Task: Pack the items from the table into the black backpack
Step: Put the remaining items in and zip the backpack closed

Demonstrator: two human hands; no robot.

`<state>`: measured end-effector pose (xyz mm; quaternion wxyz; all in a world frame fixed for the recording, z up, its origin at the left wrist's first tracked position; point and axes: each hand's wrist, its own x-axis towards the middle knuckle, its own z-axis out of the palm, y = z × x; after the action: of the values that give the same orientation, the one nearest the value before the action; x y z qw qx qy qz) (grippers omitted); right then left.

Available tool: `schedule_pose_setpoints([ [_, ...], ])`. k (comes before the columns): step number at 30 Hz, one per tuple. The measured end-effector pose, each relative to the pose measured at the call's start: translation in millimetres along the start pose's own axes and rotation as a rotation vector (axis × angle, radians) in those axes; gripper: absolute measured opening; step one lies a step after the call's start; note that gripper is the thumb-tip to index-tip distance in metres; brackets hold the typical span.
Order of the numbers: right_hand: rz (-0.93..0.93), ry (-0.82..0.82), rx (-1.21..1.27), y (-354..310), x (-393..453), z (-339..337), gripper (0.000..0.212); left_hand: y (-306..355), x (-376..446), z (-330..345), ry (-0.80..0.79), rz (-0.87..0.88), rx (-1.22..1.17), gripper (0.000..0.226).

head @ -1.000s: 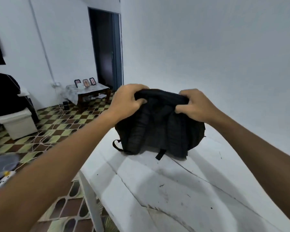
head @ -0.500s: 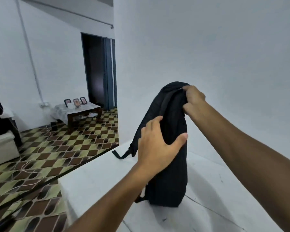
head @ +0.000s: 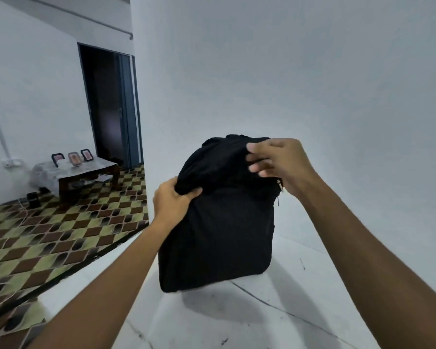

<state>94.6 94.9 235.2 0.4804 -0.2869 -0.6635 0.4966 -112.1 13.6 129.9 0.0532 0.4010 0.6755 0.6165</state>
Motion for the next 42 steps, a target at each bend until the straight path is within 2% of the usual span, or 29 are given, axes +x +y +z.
schedule_pose_setpoints([
  [2, -0.187, 0.286, -0.186, 29, 2, -31, 0.015, -16, 9, -7, -0.009, -0.047, -0.103, 0.030],
  [3, -0.192, 0.386, -0.265, 50, 7, -42, 0.028, -22, 12, -11, -0.023, -0.063, -0.147, 0.028],
  [4, -0.118, 0.367, -0.321, 70, 11, -48, 0.051, -25, 13, -13, -0.035, -0.065, -0.182, 0.026],
  [6, 0.109, 0.129, -0.315, 114, 25, -48, 0.098, -24, 13, -15, -0.072, -0.056, -0.241, 0.020],
  [8, 0.205, -0.053, -0.157, 138, 37, -38, 0.119, -26, 12, -14, -0.112, -0.056, -0.280, 0.019],
  [9, 0.199, -0.104, -0.056, 146, 45, -32, 0.118, -29, 13, -14, -0.122, -0.063, -0.296, 0.019],
  [11, 0.160, -0.145, 0.057, 150, 54, -21, 0.096, -36, 17, -15, -0.120, -0.080, -0.349, 0.022],
  [15, 0.141, -0.016, 0.078, 152, 56, -20, 0.046, -38, 24, -11, -0.117, -0.111, -0.481, 0.039],
  [17, 0.102, 0.066, 0.059, 151, 46, -30, 0.032, -31, 27, -4, -0.133, -0.113, -0.518, 0.042],
  [22, 0.053, 0.292, 0.060, 125, 13, -73, 0.024, -2, 35, 36, -0.218, -0.095, -0.568, 0.035],
  [25, 0.054, 0.402, 0.072, 102, -10, -115, 0.028, 26, 34, 75, -0.299, -0.101, -0.631, 0.044],
  [28, 0.075, 0.502, 0.114, 84, -33, -165, 0.027, 62, 21, 120, -0.414, -0.116, -0.682, 0.042],
  [33, 0.171, 0.587, 0.159, 76, -50, -229, 0.032, 94, 7, 176, -0.606, -0.334, -0.845, 0.045],
  [42, 0.268, 0.670, 0.183, 94, -13, -294, 0.024, 110, 26, 260, -0.538, -0.301, -0.751, 0.014],
])
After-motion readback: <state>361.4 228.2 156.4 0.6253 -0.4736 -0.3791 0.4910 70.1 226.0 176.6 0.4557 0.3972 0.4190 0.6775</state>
